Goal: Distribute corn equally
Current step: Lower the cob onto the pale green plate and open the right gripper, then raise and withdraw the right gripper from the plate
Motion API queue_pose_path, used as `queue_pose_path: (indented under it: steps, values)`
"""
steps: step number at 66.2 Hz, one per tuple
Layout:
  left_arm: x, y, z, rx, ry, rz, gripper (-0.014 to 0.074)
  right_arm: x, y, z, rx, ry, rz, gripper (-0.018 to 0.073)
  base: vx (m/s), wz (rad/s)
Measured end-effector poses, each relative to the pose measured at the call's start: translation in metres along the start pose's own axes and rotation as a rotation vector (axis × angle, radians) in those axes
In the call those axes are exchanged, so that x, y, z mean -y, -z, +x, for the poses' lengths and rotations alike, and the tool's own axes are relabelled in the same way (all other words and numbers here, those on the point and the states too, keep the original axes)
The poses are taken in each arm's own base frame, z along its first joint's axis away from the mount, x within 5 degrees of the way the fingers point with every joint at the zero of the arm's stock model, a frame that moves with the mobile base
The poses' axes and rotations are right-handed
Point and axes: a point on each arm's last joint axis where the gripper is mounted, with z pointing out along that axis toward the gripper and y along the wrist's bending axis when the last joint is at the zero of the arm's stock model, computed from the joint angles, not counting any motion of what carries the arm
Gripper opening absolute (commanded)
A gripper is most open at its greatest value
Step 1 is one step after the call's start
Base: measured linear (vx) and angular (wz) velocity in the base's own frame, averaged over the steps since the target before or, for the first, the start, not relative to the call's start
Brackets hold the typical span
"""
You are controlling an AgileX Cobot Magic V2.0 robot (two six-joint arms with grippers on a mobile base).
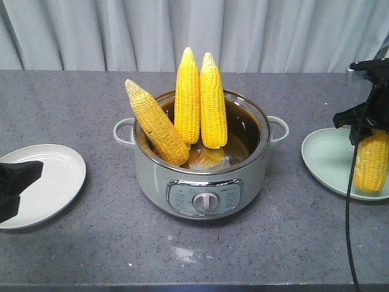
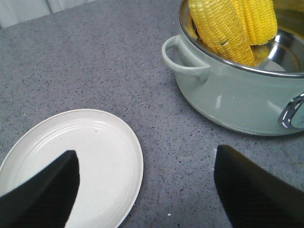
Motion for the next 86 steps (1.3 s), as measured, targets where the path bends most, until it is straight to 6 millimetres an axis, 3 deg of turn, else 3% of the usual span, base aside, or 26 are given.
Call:
queue_pose_path:
  steps: [13, 39, 61, 70, 86]
  values:
    - [0.0, 0.0, 0.0, 0.0, 0.0, 0.0, 0.0569, 0.0, -0.012, -0.003, 0.0, 0.002, -0.001, 0.0314, 0.0, 0.0]
    - [0.0, 0.0, 0.0, 0.0, 0.0, 0.0, 0.0569, 0.0, -0.02, -0.008, 0.028, 0.003, 0.003, 0.054, 0.0, 0.0]
    - [0.0, 0.0, 0.0, 0.0, -0.001, -0.001, 0.0569, 0.0, -0.02, -0.008, 0.029, -0.002, 0.003, 0.0561, 0.0, 0.0]
    - [0.0, 0.0, 0.0, 0.0, -0.001, -0.001, 0.0569, 0.0, -0.003, -0.007, 0.07, -0.014, -0.004, 0.056, 0.0, 0.0]
    - [0.0, 0.0, 0.0, -0.002, -0.001, -0.001, 0.0569, -0.02, 0.057, 0.0, 0.195, 0.022, -0.027, 0.0559, 0.0, 0.0]
